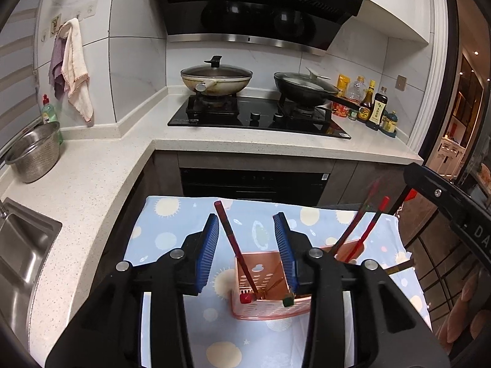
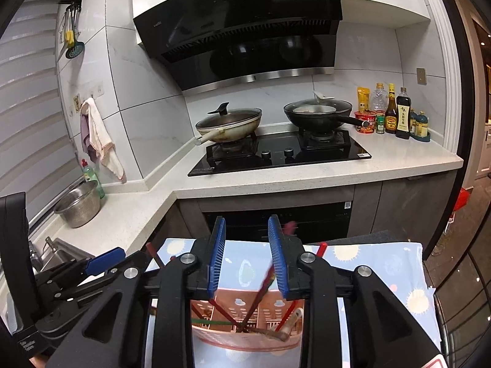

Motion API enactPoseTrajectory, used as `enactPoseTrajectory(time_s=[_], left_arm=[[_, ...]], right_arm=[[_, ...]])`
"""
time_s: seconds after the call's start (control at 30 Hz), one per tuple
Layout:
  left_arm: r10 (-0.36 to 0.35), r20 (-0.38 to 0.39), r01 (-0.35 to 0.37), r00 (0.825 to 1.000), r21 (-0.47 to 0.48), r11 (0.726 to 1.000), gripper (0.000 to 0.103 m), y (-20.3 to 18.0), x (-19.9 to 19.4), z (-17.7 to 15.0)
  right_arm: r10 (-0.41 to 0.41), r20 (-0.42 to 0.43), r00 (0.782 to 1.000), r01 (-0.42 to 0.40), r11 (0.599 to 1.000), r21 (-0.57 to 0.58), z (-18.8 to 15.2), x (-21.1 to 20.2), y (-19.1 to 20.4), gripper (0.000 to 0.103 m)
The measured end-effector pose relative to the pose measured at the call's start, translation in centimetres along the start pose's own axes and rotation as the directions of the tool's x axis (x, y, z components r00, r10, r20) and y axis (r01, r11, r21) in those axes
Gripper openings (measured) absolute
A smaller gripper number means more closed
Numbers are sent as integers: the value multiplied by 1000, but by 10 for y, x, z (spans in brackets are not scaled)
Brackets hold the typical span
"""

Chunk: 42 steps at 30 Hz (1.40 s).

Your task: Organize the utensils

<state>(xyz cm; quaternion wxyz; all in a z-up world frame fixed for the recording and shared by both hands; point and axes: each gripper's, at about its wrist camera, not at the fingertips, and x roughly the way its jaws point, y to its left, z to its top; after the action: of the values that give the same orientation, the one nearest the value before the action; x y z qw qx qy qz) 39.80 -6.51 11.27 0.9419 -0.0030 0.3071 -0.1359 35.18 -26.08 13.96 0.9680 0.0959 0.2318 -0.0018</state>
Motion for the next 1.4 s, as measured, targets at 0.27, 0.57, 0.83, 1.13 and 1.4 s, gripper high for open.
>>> enactPoseTrajectory(time_s=[0.27,0.57,0.83,1.13,1.4], left_arm=[[10,14,-10,1000,-1,1000,37,0,-23,-9],[27,-1,-27,1000,0,1000,42,-5,-56,-41],[45,-13,-45,999,5,999,44,-17,-85,-76],[97,-40,-96,994,18,995,47,-24,-99,-112],[99,-56,-100,993,-1,995,54,-26,-110,-132]], right_arm=[[-14,-19,1000,14,1000,5,-15,-24,-9,30],[-19,-85,996,18,1000,-8,-57,-59,-7,35],[-32,-132,991,27,999,-38,-102,-88,5,35],[-27,-189,982,26,1000,-8,-145,-108,6,35],[-42,-203,978,43,999,3,-160,-120,5,38]])
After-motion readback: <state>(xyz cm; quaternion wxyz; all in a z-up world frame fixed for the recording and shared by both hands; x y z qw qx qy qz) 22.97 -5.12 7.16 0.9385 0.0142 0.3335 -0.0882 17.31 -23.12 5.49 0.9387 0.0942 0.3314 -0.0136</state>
